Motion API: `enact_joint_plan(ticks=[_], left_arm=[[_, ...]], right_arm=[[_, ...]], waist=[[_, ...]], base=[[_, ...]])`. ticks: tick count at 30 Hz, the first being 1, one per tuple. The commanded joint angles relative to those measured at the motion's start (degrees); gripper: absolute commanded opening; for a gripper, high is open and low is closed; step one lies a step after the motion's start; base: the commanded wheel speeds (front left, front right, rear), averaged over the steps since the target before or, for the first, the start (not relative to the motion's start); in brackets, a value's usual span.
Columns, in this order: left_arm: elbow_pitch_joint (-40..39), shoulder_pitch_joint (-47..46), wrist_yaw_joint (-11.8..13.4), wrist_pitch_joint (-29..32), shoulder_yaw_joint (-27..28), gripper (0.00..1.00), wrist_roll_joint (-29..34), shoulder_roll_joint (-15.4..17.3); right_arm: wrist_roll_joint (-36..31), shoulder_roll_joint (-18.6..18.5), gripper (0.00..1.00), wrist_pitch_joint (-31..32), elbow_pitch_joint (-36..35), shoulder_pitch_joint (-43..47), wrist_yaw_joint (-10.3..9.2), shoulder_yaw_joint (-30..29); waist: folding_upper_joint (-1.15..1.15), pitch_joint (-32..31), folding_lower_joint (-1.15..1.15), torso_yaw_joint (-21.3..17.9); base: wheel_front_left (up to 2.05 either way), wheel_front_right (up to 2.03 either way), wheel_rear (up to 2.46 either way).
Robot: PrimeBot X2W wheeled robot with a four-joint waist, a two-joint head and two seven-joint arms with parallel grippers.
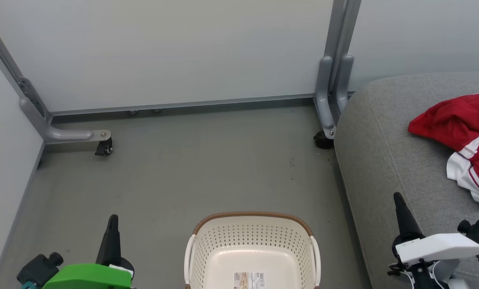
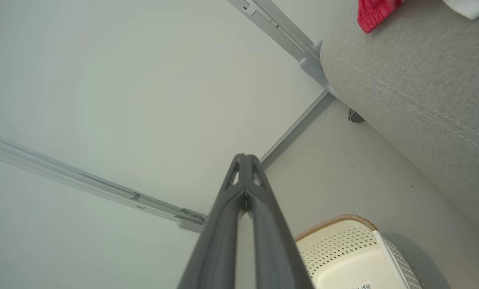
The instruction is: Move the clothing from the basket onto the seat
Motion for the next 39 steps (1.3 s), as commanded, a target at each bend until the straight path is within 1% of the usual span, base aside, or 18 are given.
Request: enact_joint_plan(ticks=[1,20,39], left_arm=[[-0.3,-1.8,-0.5,0.4,0.4,0.0,-1.7,0.6],[1.3,-4.4,-1.7,3.3,2.9,0.0,-12.8,0.6],[2.8,-6.6,-2.7,5.9,5.1,0.0,-21.9,0.5]], right_arm=[[1.9,-0.4,0.0,0.4,-0.3,-1.4,0.03,-0.3],[13.4,-0.2,0.0,3.3,1.1,-3.4,0.03,-1.6],[22.9,0.0,0.0,6.0,2.2,-5.2,0.03,-2.8]], waist=[[0.0,0.1,0.0,0.0],[0.0,0.9,0.0,-0.2],[0.0,1.7,0.0,-0.5]], base=[[0.0,0.0,0.0],[0.0,0.0,0.0],[0.0,0.0,0.0]])
